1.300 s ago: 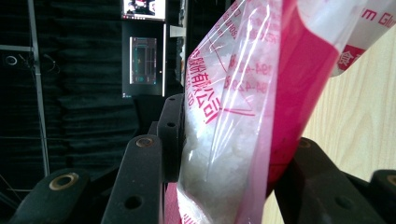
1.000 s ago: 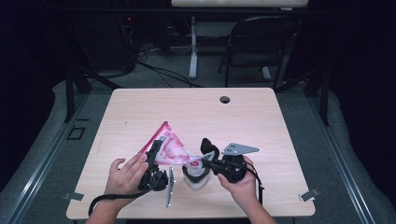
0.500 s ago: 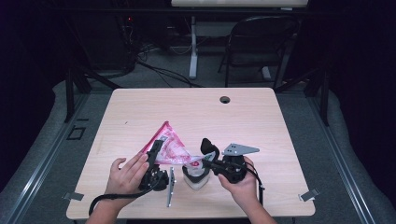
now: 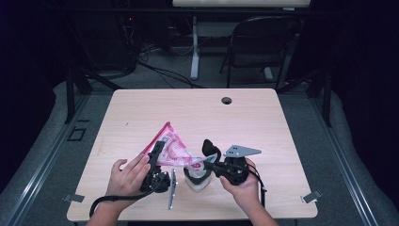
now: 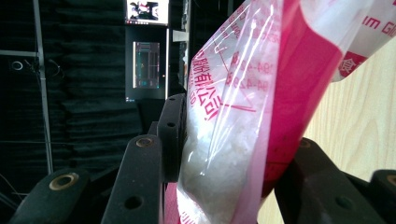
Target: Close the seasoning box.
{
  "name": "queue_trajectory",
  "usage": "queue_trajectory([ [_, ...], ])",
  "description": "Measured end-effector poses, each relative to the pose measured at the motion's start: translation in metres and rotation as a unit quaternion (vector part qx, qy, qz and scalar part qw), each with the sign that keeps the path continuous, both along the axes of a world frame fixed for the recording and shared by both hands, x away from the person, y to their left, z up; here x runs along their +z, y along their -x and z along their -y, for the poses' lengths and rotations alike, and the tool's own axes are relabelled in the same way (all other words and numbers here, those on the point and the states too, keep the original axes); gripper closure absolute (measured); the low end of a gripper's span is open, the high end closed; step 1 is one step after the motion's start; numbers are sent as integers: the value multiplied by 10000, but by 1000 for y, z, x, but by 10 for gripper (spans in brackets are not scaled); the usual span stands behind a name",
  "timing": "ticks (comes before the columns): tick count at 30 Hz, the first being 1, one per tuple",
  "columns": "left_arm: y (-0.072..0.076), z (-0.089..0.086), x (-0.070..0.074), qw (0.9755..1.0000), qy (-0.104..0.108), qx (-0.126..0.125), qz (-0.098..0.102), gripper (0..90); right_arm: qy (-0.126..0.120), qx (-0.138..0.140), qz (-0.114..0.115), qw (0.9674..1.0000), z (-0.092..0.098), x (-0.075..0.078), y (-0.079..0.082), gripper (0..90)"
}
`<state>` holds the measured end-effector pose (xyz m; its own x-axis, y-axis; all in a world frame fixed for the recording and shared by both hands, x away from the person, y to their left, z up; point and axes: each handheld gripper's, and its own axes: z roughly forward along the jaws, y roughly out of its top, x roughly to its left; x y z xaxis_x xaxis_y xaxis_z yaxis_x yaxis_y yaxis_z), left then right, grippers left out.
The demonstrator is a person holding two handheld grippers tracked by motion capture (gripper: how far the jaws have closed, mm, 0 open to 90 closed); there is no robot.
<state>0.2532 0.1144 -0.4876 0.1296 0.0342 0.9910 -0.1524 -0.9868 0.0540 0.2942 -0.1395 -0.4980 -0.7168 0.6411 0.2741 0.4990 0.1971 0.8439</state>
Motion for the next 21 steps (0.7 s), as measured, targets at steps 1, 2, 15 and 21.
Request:
queue_trajectory([
  [1,0,0,0,10000,-9,-1,1,642,12,6,-3,10000,0,0,0,900],
  [2,0,0,0,10000,-12,-3,6,642,-9,-1,-7,10000,0,0,0,900],
  [15,0,0,1,10000,-14,-6,-3,643,14,3,-34,10000,-1,-2,1,900],
  [21,0,0,2,10000,-89,-24,-7,644,12,0,-25,10000,0,-1,1,900],
])
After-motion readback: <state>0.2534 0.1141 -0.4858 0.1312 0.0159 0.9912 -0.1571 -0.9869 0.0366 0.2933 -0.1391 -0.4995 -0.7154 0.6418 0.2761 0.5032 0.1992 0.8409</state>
